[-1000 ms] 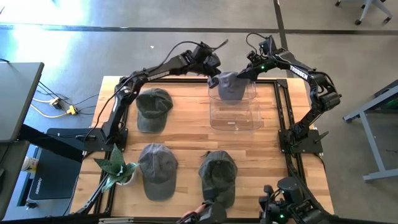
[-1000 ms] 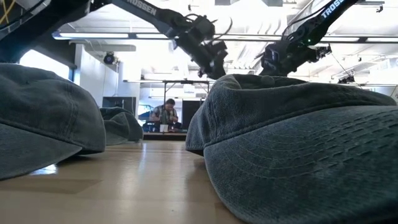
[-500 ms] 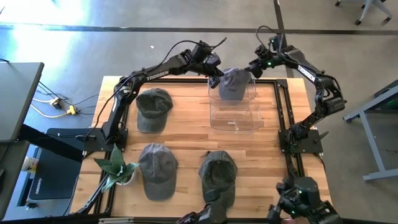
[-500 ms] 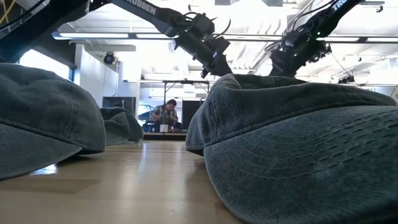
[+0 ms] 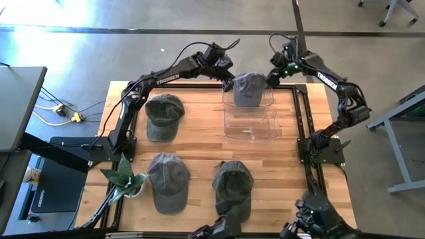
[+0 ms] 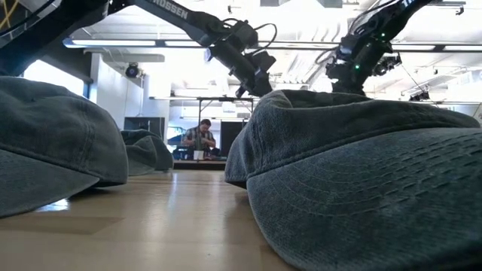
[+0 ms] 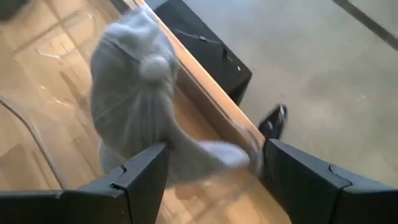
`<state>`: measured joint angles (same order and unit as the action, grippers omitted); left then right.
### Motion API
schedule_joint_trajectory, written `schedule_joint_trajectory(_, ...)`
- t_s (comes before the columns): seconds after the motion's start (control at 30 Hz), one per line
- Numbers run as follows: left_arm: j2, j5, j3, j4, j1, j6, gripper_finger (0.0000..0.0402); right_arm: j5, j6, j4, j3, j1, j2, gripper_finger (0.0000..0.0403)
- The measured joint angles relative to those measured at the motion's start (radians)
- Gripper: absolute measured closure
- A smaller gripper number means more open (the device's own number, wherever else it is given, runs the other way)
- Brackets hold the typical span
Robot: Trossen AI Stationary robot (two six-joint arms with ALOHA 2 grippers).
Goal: Pick & Place hat
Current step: Put the right gray cap into the top transparent bin, then put the bottom black cap into the bottom transparent bin
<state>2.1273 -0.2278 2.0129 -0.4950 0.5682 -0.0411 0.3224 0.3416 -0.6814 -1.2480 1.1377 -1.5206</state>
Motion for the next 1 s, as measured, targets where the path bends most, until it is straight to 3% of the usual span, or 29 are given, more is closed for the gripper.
schedule_joint_trajectory(0.2, -0.013, -0.100, 0.000, 0.065, -0.015, -0.063, 0.0401, 0.007, 0.000, 0.058, 0.000, -0.059, -0.043, 0.0140)
schedule_joint_trajectory(0.3, -0.046, -0.103, 0.003, 0.082, -0.012, -0.061, 0.0401, -0.055, -0.041, 0.095, 0.001, -0.069, -0.041, 0.0140)
schedule_joint_trajectory(0.5, -0.139, -0.109, 0.001, -0.082, -0.019, -0.062, 0.0401, -0.133, -0.162, 0.123, 0.001, -0.069, 0.060, 0.0140)
schedule_joint_trajectory(0.63, -0.177, -0.130, 0.005, -0.237, -0.027, -0.065, 0.0401, -0.152, -0.232, 0.096, 0.001, -0.126, 0.144, 0.0140)
schedule_joint_trajectory(0.73, -0.195, -0.114, -0.002, -0.417, -0.021, -0.088, 0.0401, -0.152, -0.273, 0.036, 0.000, -0.221, 0.198, 0.0140)
schedule_joint_trajectory(1.0, -0.262, -0.076, -0.117, -0.466, -0.146, -0.112, 0.0401, -0.139, -0.410, -0.151, 0.000, -0.582, 0.269, 0.0140)
